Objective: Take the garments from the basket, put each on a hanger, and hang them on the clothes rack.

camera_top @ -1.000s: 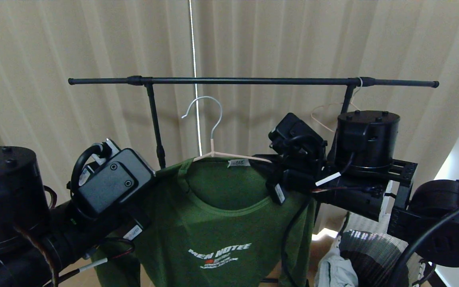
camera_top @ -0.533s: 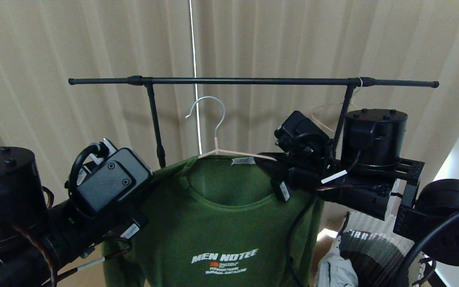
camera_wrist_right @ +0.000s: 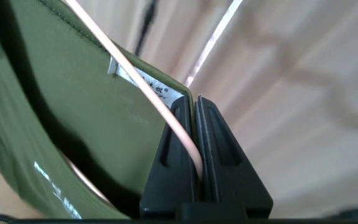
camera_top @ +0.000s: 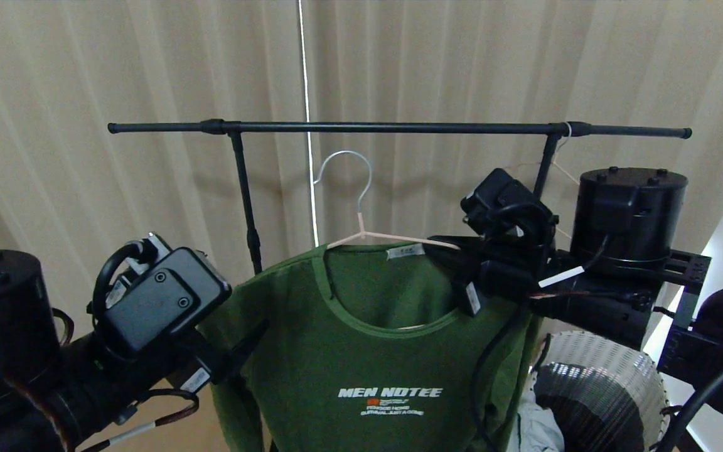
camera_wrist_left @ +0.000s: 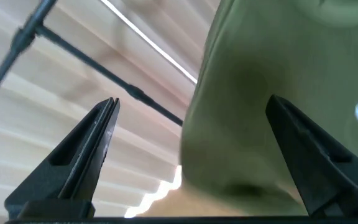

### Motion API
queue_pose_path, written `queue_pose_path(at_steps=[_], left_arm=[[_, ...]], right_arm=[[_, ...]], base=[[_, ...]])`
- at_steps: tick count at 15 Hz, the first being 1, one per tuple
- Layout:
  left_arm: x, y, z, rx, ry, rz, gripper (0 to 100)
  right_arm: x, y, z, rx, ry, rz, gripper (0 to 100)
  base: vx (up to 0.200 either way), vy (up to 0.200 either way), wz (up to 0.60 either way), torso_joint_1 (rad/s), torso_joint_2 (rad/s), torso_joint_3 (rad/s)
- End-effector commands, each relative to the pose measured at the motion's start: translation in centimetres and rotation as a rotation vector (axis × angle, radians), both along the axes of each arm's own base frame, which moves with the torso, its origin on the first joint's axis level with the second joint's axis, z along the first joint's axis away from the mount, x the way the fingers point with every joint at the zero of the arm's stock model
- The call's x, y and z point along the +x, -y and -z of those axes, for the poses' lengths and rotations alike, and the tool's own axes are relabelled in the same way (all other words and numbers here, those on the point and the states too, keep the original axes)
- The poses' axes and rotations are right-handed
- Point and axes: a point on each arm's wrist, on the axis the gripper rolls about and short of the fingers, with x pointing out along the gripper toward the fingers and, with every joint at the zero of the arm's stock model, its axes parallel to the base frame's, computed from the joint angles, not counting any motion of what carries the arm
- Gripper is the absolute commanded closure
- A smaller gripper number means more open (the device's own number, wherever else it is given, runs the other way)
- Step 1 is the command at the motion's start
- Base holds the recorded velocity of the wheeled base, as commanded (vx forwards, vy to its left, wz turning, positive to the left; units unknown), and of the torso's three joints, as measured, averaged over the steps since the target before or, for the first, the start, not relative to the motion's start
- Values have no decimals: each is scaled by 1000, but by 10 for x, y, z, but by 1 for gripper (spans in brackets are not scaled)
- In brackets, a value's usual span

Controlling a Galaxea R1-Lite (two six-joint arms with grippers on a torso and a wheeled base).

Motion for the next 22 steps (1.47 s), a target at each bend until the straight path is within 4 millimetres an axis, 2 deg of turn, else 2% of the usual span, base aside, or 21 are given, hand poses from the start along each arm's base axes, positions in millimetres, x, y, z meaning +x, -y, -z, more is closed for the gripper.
queue_pose_path(at_steps=[1,9,14,17,19,22], left_arm=[[-8,-8,0,-24,6,-12,0],[-7,-19,12,-4,-32,-57,0],[3,-36,28,-2,-110,-57,0],[1,-41,39,9,-156,-51,0],[6,-37,40,-19,-176,-54,0],[17,-18,35,-115,-181,-27,0]], right_arm=[[-4,17,-5,9,10,39,100],[-13,46,-11,28,21,104,100],[-19,52,-19,73,31,114,100],[-21,53,-22,80,39,113,100],[-23,54,-26,88,50,108,100],[-23,53,-31,106,75,98,100]], base=[[0,0,0,0,0,0],[0,0,0,0,0,0],[0,0,0,0,0,0],[0,0,0,0,0,0],[0,0,0,0,0,0],[0,0,0,0,0,0]])
